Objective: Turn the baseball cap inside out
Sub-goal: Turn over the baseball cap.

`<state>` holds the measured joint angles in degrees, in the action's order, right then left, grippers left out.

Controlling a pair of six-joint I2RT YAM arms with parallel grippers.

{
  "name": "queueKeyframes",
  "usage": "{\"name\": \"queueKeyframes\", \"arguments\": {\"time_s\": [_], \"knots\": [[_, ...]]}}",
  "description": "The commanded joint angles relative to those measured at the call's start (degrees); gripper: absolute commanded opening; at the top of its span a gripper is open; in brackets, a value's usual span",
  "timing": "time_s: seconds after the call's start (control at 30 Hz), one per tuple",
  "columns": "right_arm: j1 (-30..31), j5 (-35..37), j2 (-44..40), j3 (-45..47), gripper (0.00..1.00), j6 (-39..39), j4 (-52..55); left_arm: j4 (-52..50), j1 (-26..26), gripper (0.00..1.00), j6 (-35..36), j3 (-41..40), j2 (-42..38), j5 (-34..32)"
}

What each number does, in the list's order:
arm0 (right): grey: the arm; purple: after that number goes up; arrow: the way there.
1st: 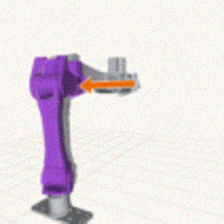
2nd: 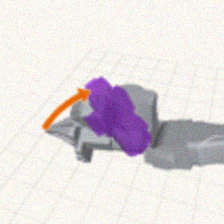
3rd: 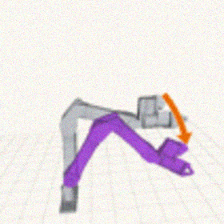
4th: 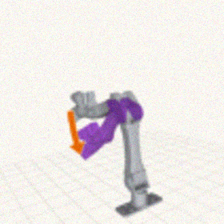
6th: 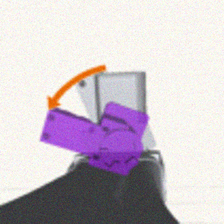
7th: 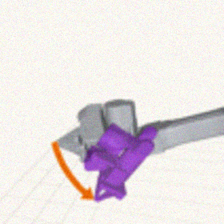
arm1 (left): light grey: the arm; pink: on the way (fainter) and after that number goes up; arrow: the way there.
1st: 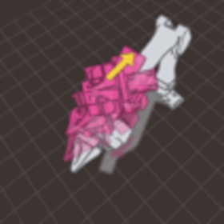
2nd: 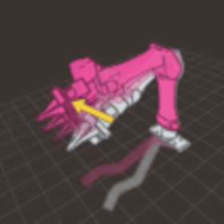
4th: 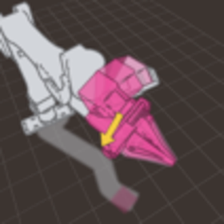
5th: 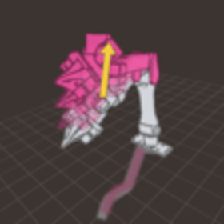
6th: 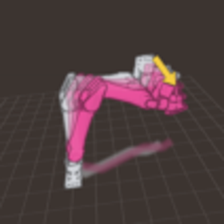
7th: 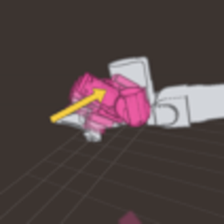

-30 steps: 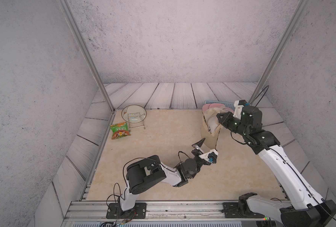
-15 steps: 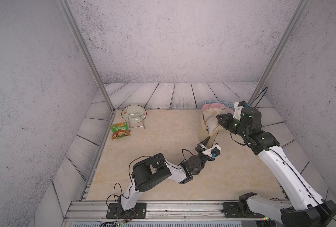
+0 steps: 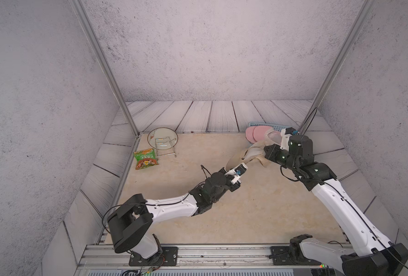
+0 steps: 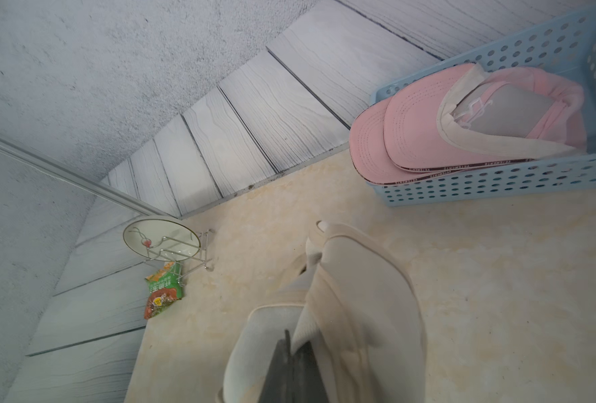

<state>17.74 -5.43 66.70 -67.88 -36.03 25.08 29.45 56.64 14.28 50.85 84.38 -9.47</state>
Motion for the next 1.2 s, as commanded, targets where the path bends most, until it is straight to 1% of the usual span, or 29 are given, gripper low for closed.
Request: {"name": "queueKeyframes", "arguments": {"time_s": [0.0, 0.07, 0.13, 0.23, 0.3, 0.37, 0.47, 0.53, 0.57, 0.63, 0.7, 0.77, 0.83, 0.9, 0.97, 1.07, 1.17], "knots": [[-0.34, 1.33, 3.09, -1.23, 0.17, 6.54, 0.91, -23.96, -3.67, 0.0, -10.01, 4.82, -3.73, 13.22], [-0.47, 0.99, 4.05, -2.24, 0.35, 9.52, 1.56, -30.11, -5.48, 0.0, -10.88, 7.59, -4.37, 17.21], [-0.35, 0.74, 3.97, -2.29, 0.44, 11.96, 1.39, -34.65, -7.27, 0.0, -13.96, 10.27, -4.21, 19.63], [-0.43, -1.87, 2.82, -1.03, 0.52, 15.92, -0.27, -44.2, -11.03, 0.0, -20.9, 16.49, -1.99, 22.8], [-0.34, -5.53, 1.93, 0.24, 0.53, 18.0, -1.77, -49.69, -13.7, 0.0, -23.88, 20.65, 0.15, 26.29], [-0.27, -12.11, 1.72, 1.19, 0.53, 19.67, -2.93, -53.64, -15.58, 0.0, -26.92, 23.93, 1.97, 28.8], [0.5, -23.61, 3.24, 1.39, 0.52, 21.68, -2.64, -57.43, -17.15, 0.0, -30.36, 27.46, 3.99, 30.1], [2.51, -28.94, 4.45, 2.0, 0.5, 22.49, -3.05, -59.1, -17.94, 0.0, -31.61, 29.24, 5.4, 30.32], [3.82, -30.37, 4.95, 2.43, 0.49, 22.92, -3.56, -59.73, -18.42, 0.0, -32.09, 30.08, 6.05, 30.69], [6.59, -31.72, 5.82, 3.49, 0.48, 23.65, -5.19, -60.65, -19.39, 0.0, -32.51, 31.58, 7.26, 33.66], [9.13, -31.31, 7.49, 3.76, 0.45, 23.89, -6.44, -59.96, -19.95, 0.0, -32.89, 32.1, 7.63, 37.82], [11.12, -29.39, 10.28, 2.94, 0.41, 23.23, -6.74, -58.29, -20.23, 0.0, -34.04, 31.69, 7.23, 41.01], [12.1, -26.21, 13.13, 1.84, 0.36, 21.95, -6.46, -57.19, -20.59, 0.0, -35.21, 31.14, 6.55, 42.3], [12.26, -23.69, 15.61, 0.82, 0.33, 21.08, -5.52, -56.22, -21.29, 0.0, -36.01, 30.54, 5.99, 44.47], [12.32, -18.92, 17.5, 0.46, 0.31, 19.92, -5.09, -55.77, -21.92, 0.0, -36.69, 29.87, 5.49, 46.79], [12.27, -11.37, 19.75, 0.87, 0.31, 18.58, -5.14, -54.07, -22.73, 0.0, -38.16, 27.83, 4.34, 49.66], [12.31, -2.76, 21.19, 1.61, 0.35, 17.02, -5.05, -50.31, -22.98, 0.0, -40.95, 24.77, 3.43, 53.21]]}}
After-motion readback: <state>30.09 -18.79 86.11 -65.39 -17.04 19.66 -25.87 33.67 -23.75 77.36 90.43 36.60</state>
